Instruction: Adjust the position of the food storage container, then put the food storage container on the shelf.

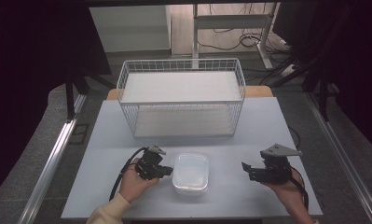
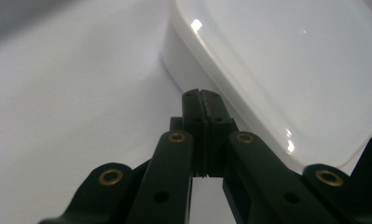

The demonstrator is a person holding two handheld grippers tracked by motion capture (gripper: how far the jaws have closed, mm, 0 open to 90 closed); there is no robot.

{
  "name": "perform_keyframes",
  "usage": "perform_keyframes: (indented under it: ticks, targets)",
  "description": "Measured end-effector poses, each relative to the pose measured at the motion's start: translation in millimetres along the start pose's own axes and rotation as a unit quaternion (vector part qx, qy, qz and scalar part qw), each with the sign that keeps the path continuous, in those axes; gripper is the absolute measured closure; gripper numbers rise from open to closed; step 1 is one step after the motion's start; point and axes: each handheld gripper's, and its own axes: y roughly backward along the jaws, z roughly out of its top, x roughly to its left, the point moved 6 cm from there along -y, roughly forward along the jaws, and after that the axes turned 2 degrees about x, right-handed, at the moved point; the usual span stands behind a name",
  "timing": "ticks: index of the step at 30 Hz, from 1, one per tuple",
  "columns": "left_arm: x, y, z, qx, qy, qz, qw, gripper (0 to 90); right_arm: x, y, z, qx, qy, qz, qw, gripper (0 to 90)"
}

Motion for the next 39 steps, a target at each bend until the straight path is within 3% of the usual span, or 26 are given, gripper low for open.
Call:
perform_keyframes:
  ticks: [4,5,6,7,8,10,11,12,13,19,21,23,27,30,35,39]
  targets:
    - [9.4,15.6,-4.7,-0.029,0.016,0.004,0.9994,89.6,1.7,1.5,1.5,-0.004,-0.002,0.004,1.0000,17.6]
    - [13.2,23.4,-7.5,-0.046,0.022,0.009,0.9987,88.5,3.2,1.7,2.6,-0.008,0.001,0.006,0.9999,17.7]
    - [13.2,23.4,-7.5,-0.046,0.022,0.009,0.9987,86.5,3.2,1.7,2.6,-0.008,0.001,0.006,0.9999,17.7]
    - [15.0,31.6,-8.0,-0.079,0.032,0.019,0.9962,83.2,5.1,1.7,2.9,-0.010,0.003,0.009,0.9999,17.7]
    - [15.0,31.6,-8.0,-0.079,0.032,0.019,0.9962,78.9,5.1,1.7,2.9,-0.010,0.003,0.009,0.9999,17.7]
    - [14.8,39.5,-6.5,-0.108,0.040,0.026,0.9930,73.7,7.0,1.3,2.7,-0.011,0.005,0.012,0.9999,17.7]
    - [14.6,42.7,-5.0,-0.121,0.046,0.028,0.9912,63.2,10.1,1.4,2.9,-0.013,-0.002,0.028,0.9995,17.7]
    - [14.2,45.4,-3.7,-0.128,0.050,0.028,0.9901,63.2,10.1,1.4,2.9,-0.013,-0.002,0.028,0.9995,17.7]
    - [12.8,48.4,-2.1,-0.132,0.056,0.019,0.9895,54.9,14.9,2.1,4.1,-0.018,-0.007,0.048,0.9987,17.8]
    - [10.5,52.0,-1.1,-0.134,0.068,-0.003,0.9886,39.9,25.1,4.1,7.0,-0.027,0.008,0.064,0.9975,17.3]
    - [11.1,54.9,-0.6,-0.146,0.071,-0.004,0.9868,39.4,28.3,4.5,7.3,-0.028,0.013,0.070,0.9971,18.8]
    - [11.3,58.0,0.0,-0.156,0.076,-0.007,0.9847,40.3,38.2,5.6,8.8,-0.025,0.009,0.099,0.9947,19.9]
    - [10.6,64.0,2.7,-0.168,0.088,-0.025,0.9815,37.0,51.0,6.3,13.4,-0.027,0.017,0.106,0.9939,19.3]
    - [10.3,63.9,3.9,-0.166,0.088,-0.030,0.9817,34.8,54.5,6.2,15.3,-0.026,0.019,0.105,0.9939,19.5]
    - [10.0,57.9,7.9,-0.156,0.091,-0.046,0.9825,33.2,66.0,1.7,20.7,-0.014,-0.001,0.132,0.9912,21.2]
    - [7.6,58.9,10.0,-0.160,0.096,-0.064,0.9804,33.2,73.4,-1.5,24.8,-0.013,-0.015,0.140,0.9899,21.6]
